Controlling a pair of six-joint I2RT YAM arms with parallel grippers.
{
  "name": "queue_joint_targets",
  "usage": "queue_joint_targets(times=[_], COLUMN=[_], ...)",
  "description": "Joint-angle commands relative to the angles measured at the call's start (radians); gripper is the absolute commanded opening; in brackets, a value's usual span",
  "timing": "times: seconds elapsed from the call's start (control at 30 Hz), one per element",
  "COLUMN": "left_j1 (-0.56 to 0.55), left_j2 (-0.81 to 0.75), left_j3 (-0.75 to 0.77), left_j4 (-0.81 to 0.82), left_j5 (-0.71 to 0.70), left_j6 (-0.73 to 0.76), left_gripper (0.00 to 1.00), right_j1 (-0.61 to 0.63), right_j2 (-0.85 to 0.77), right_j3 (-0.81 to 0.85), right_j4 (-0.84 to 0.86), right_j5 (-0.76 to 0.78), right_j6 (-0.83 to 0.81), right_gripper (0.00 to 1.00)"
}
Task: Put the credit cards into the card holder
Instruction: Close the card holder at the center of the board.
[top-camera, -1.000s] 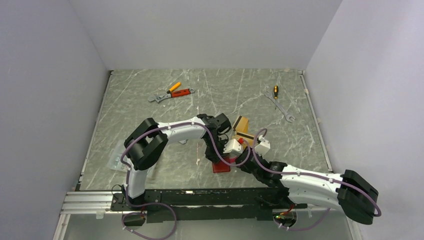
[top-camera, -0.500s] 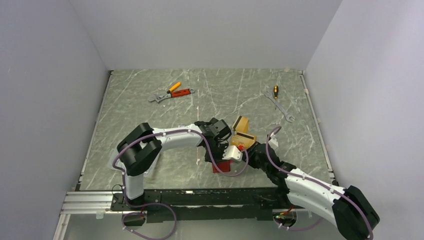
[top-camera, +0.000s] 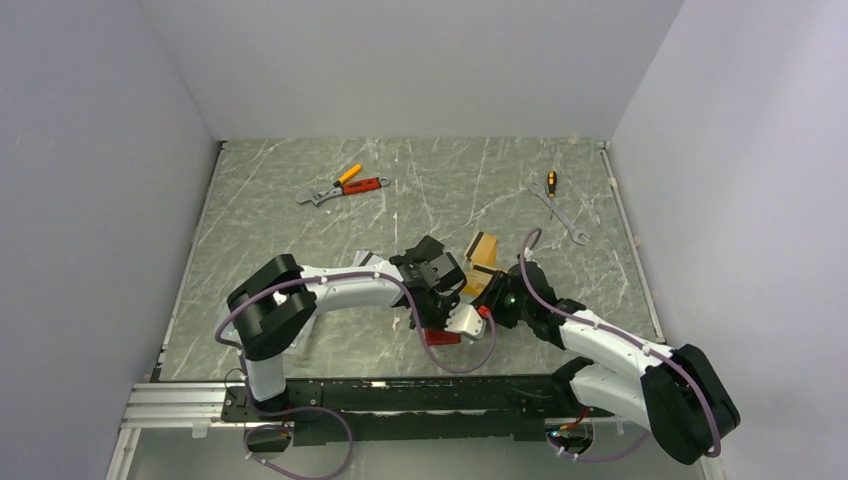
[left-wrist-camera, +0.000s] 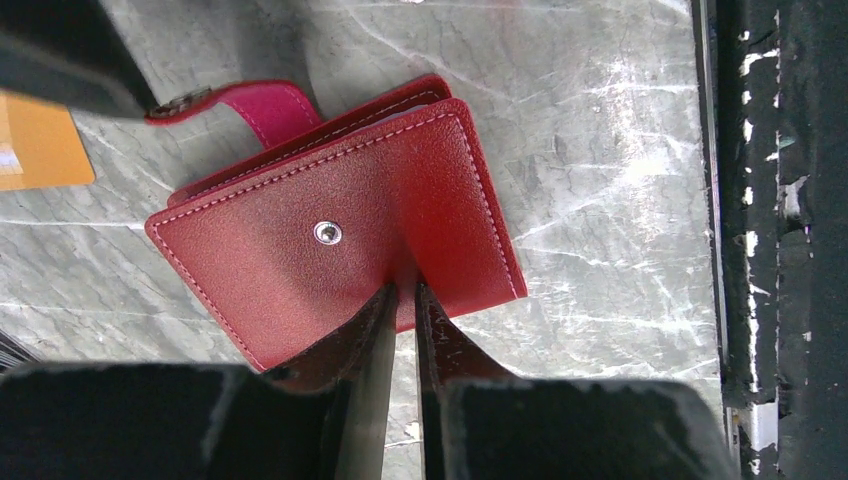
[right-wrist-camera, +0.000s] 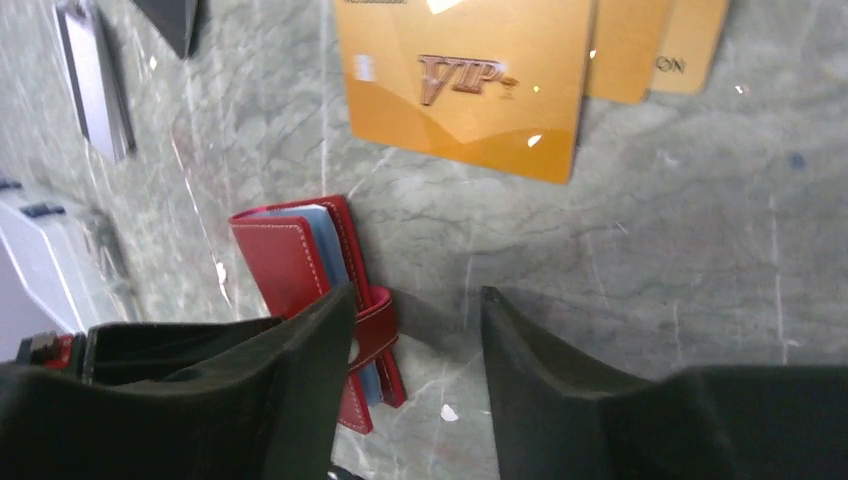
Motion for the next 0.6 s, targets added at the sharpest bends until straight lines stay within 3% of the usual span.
queue_joint_targets(times=[0.0, 0.37, 0.57], left_j1=[-0.014, -0.047, -0.047], left_j2=[-0.011, -0.029, -0.045], left_j3=[-0.055, -0.094, -0.116], left_j4=[0.017, 0.056, 0.077], left_j5=[-0.020, -0.030, -0.019], left_j6=[0.019, 0.033, 0.041], left_gripper=[0.18, 0.18, 0.18], right_j1=[-0.022, -0.075, -0.072], right_j2=[-0.042, 0.036, 0.091], right_j3=[0.075, 0.226, 0.237], right_j4=[-0.100, -0.178, -0.247], right_j5=[-0.051, -0.211, -0.215], right_j6=[-0.077, -0.157, -0.193], right_gripper=[0.58, 0.63, 0.53])
